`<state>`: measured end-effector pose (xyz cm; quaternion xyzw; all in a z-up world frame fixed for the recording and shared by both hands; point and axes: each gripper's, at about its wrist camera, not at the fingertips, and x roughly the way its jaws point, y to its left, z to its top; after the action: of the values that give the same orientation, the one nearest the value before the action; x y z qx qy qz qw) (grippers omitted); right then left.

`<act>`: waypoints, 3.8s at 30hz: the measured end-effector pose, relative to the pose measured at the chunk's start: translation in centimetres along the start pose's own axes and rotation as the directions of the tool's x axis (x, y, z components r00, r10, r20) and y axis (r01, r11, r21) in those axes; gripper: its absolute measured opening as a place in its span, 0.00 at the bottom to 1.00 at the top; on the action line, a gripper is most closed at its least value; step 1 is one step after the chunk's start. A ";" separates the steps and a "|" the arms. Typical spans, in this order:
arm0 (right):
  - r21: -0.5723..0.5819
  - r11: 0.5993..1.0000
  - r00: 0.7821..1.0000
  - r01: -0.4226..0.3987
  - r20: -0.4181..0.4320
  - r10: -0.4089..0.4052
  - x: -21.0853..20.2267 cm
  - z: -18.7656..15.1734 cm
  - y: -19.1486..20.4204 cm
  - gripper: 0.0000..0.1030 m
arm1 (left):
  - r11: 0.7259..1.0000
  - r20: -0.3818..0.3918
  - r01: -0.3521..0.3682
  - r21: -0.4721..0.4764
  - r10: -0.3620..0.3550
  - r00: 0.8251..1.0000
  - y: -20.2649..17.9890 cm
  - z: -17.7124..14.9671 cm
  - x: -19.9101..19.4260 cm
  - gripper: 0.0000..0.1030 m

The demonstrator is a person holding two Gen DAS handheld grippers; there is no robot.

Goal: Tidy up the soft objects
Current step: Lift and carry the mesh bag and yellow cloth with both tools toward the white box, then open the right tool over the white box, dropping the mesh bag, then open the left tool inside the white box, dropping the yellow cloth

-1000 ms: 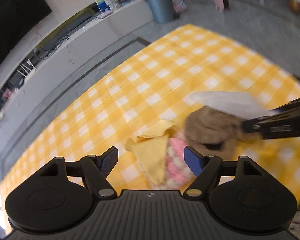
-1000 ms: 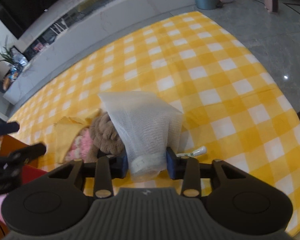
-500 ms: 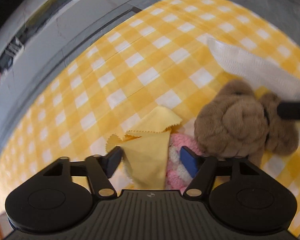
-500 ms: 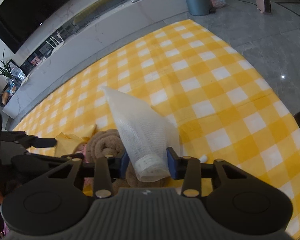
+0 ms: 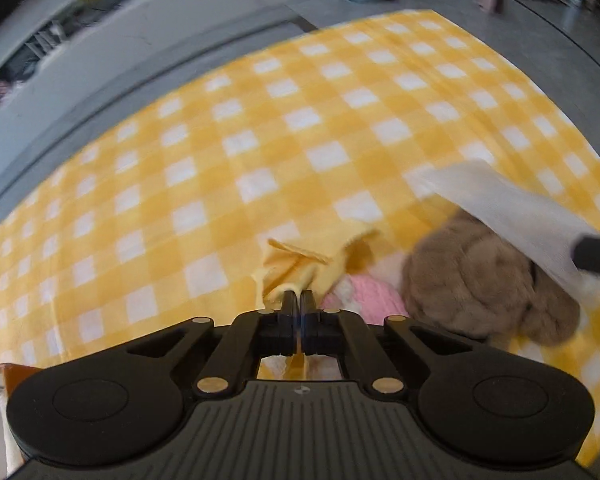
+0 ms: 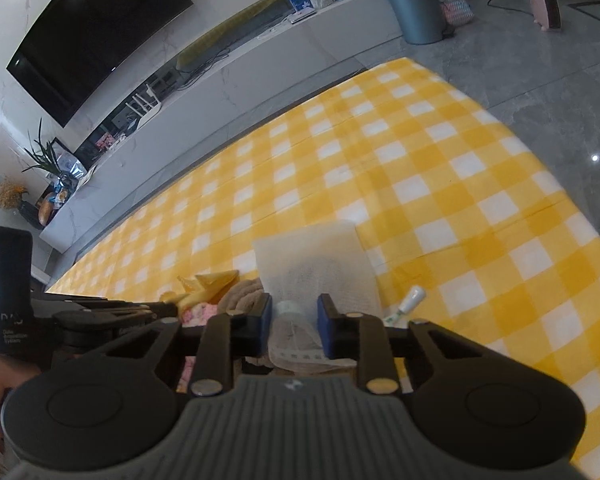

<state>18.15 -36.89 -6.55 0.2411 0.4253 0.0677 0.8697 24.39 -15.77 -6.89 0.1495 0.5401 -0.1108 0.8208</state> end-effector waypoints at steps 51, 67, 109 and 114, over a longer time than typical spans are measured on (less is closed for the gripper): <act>-0.348 0.896 0.905 -0.277 0.219 0.365 -11.8 -2.1 12.3 0.00 | 0.983 0.511 0.175 0.048 -0.175 0.842 2.1 -11.1 -21.2 0.01; -0.473 0.790 0.866 -0.390 0.103 0.489 -11.5 -6.3 20.1 0.00 | 0.905 0.620 0.249 -0.345 0.021 0.784 12.8 -20.7 -22.1 0.02; -0.830 0.553 0.993 -0.079 -0.013 0.121 3.9 -21.0 34.8 0.36 | 0.782 0.423 0.213 -0.586 0.071 0.903 21.8 -31.1 -16.6 0.03; -0.824 0.563 0.991 -0.067 0.010 0.133 2.7 -20.5 34.4 0.38 | 0.780 0.337 0.129 -0.613 0.109 0.935 21.1 -31.1 -16.4 0.26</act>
<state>7.02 1.47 -2.78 -0.1642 0.2998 0.2981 0.8913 -1.32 15.59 -0.76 -0.1568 0.3901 0.0453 0.9062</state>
